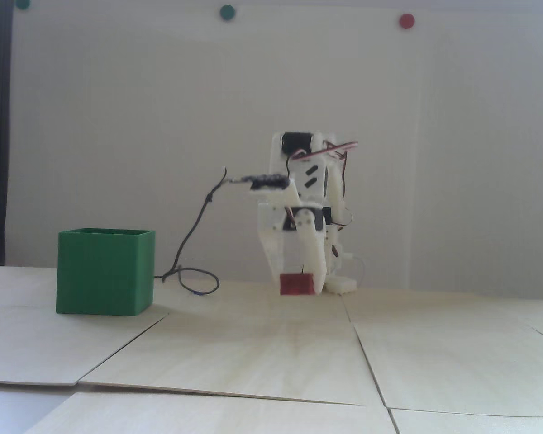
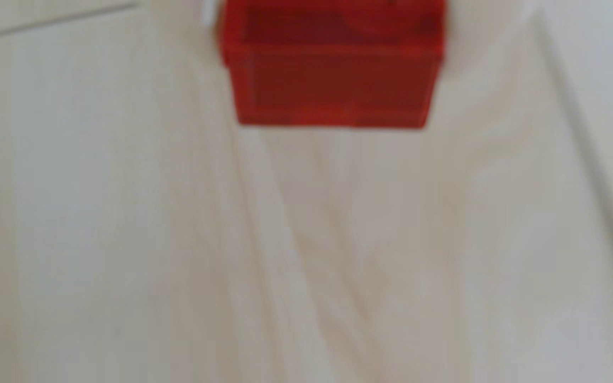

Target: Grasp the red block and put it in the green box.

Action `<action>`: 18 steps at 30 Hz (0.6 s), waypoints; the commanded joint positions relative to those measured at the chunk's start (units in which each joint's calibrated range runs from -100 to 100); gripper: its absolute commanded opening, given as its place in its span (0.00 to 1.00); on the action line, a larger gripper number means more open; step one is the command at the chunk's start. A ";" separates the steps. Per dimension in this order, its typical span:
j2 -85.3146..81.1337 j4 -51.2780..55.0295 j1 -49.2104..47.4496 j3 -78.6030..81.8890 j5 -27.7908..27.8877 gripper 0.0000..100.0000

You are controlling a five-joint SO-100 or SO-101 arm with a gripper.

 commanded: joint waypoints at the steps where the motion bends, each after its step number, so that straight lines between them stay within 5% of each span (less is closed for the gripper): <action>1: -23.05 1.29 1.11 -5.71 -1.76 0.02; 12: -35.28 2.21 18.72 -6.15 -1.76 0.02; 18: -31.34 -9.25 25.88 -1.98 -1.76 0.02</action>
